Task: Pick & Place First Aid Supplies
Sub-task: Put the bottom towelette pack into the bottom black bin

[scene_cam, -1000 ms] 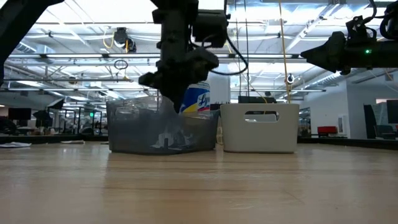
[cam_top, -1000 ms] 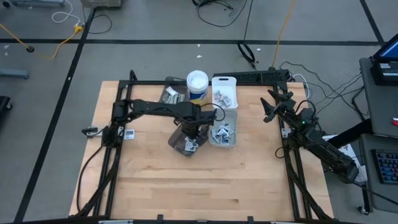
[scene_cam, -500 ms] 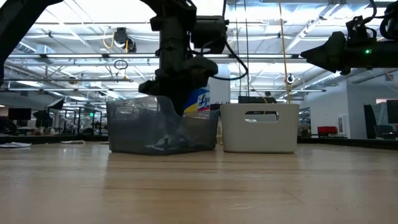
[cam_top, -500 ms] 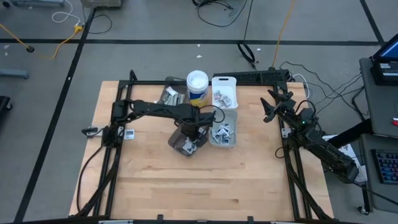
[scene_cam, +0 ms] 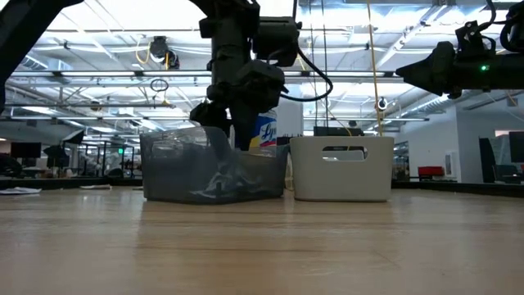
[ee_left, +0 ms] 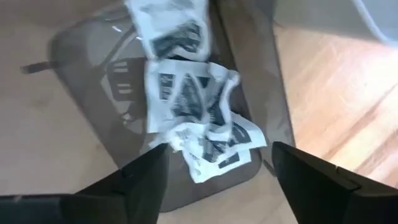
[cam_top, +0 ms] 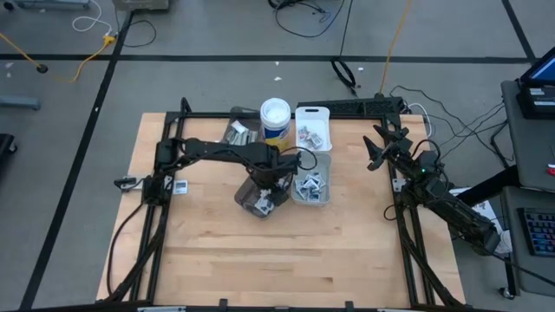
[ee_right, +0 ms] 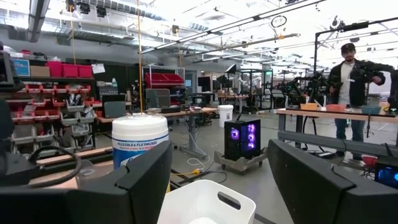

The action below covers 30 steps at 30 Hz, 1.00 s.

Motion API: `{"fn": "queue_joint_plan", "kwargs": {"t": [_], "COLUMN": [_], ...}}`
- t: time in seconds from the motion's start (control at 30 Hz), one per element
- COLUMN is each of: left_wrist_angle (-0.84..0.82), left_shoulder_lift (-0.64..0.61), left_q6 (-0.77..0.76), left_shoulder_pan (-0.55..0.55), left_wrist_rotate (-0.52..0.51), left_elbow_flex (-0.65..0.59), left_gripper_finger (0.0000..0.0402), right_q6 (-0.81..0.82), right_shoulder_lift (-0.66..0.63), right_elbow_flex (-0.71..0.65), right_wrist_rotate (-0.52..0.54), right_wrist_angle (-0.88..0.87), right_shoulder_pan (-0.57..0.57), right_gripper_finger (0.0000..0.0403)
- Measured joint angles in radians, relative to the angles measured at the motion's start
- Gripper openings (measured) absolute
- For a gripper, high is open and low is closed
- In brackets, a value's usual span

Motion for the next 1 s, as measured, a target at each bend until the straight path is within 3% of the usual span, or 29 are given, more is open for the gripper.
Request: {"fn": "queue_joint_plan", "kwargs": {"t": [0.47,0.73,1.0], "left_wrist_angle": [-0.158,-0.203,-0.123], "left_shoulder_lift": [-0.184,-0.207,-0.348], "left_q6": [-0.358,-0.509,-0.531], "left_shoulder_pan": [0.102,0.126,0.122], "left_wrist_rotate": [-0.003,-0.004,-0.001], "left_elbow_flex": [0.002,-0.001,-0.203], "left_gripper_finger": [0.031,0.031,0.031], "right_q6": [0.0,0.0,0.0], "right_shoulder_lift": [0.0,0.0,0.0], "right_elbow_flex": [0.0,0.0,0.0], "right_wrist_rotate": [0.0,0.0,0.0], "right_wrist_angle": [0.0,0.0,0.0], "right_shoulder_pan": [0.0,0.0,0.0], "right_gripper_finger": [0.0263,0.0263,0.0263]}}
